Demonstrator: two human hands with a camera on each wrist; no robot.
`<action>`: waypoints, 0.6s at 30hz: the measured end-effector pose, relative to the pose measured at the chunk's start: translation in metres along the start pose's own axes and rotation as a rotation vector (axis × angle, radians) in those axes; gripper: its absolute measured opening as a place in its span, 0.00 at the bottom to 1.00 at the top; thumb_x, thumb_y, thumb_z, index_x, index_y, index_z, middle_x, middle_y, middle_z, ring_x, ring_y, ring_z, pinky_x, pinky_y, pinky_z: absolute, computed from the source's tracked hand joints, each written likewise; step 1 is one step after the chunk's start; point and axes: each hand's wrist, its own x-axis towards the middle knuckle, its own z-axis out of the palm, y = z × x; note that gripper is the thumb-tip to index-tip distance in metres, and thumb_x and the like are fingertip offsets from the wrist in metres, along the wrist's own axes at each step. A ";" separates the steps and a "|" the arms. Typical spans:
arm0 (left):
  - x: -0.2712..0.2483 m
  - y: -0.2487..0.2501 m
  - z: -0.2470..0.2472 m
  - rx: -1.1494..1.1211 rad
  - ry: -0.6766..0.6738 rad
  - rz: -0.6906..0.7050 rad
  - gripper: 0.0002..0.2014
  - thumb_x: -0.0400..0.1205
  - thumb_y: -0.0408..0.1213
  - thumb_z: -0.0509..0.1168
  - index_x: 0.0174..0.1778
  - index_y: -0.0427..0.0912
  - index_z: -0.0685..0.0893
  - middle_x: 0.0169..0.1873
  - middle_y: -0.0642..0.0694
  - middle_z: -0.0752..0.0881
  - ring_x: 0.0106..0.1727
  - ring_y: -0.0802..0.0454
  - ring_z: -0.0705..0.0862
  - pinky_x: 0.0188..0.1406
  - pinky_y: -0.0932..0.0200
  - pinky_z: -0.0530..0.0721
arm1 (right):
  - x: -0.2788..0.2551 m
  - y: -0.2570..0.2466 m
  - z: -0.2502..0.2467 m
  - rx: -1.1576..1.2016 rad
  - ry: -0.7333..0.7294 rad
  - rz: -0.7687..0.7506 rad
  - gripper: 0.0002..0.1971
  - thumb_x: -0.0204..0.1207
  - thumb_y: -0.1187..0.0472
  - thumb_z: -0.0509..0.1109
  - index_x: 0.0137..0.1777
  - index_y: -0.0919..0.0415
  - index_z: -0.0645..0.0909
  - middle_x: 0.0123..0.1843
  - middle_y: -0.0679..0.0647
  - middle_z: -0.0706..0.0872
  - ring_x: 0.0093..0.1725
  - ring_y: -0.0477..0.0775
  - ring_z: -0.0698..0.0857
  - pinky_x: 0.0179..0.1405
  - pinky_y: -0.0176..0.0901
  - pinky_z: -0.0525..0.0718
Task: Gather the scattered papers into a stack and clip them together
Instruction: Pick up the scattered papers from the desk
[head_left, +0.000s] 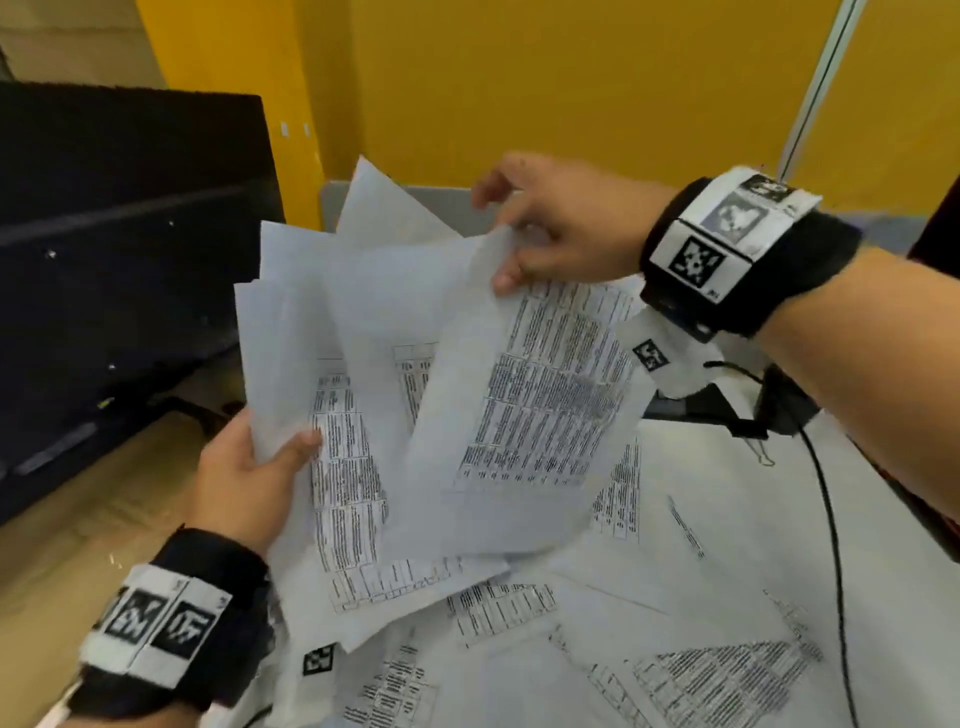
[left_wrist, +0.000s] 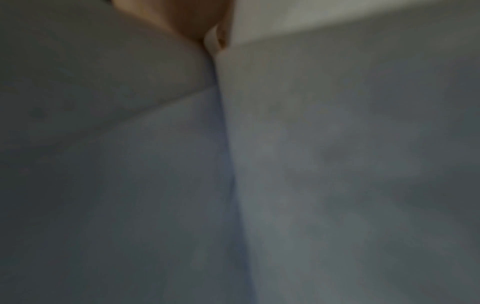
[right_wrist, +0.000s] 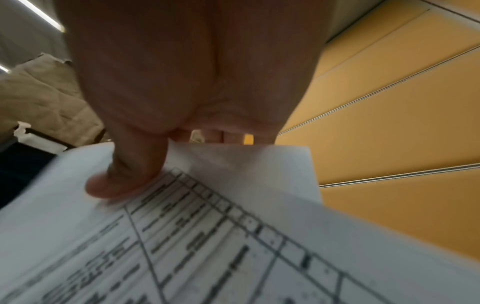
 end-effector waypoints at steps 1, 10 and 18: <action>-0.003 0.003 0.010 -0.026 -0.049 -0.005 0.12 0.80 0.32 0.68 0.58 0.47 0.79 0.43 0.56 0.84 0.45 0.55 0.83 0.41 0.60 0.77 | 0.005 -0.002 0.004 -0.013 0.031 -0.020 0.23 0.72 0.43 0.72 0.60 0.58 0.84 0.79 0.56 0.65 0.71 0.52 0.69 0.65 0.39 0.69; -0.032 -0.014 0.052 -0.281 -0.240 -0.173 0.26 0.70 0.65 0.69 0.59 0.53 0.85 0.60 0.51 0.88 0.64 0.49 0.85 0.69 0.44 0.77 | 0.008 0.016 0.049 0.238 -0.018 0.246 0.20 0.64 0.50 0.81 0.32 0.60 0.73 0.26 0.49 0.70 0.29 0.52 0.70 0.24 0.39 0.62; -0.036 -0.027 0.080 -0.070 -0.250 -0.221 0.14 0.72 0.29 0.76 0.45 0.52 0.83 0.41 0.58 0.87 0.46 0.53 0.86 0.60 0.52 0.79 | 0.006 0.000 0.067 0.262 0.026 0.252 0.18 0.65 0.51 0.81 0.46 0.62 0.83 0.39 0.53 0.77 0.39 0.52 0.74 0.33 0.39 0.69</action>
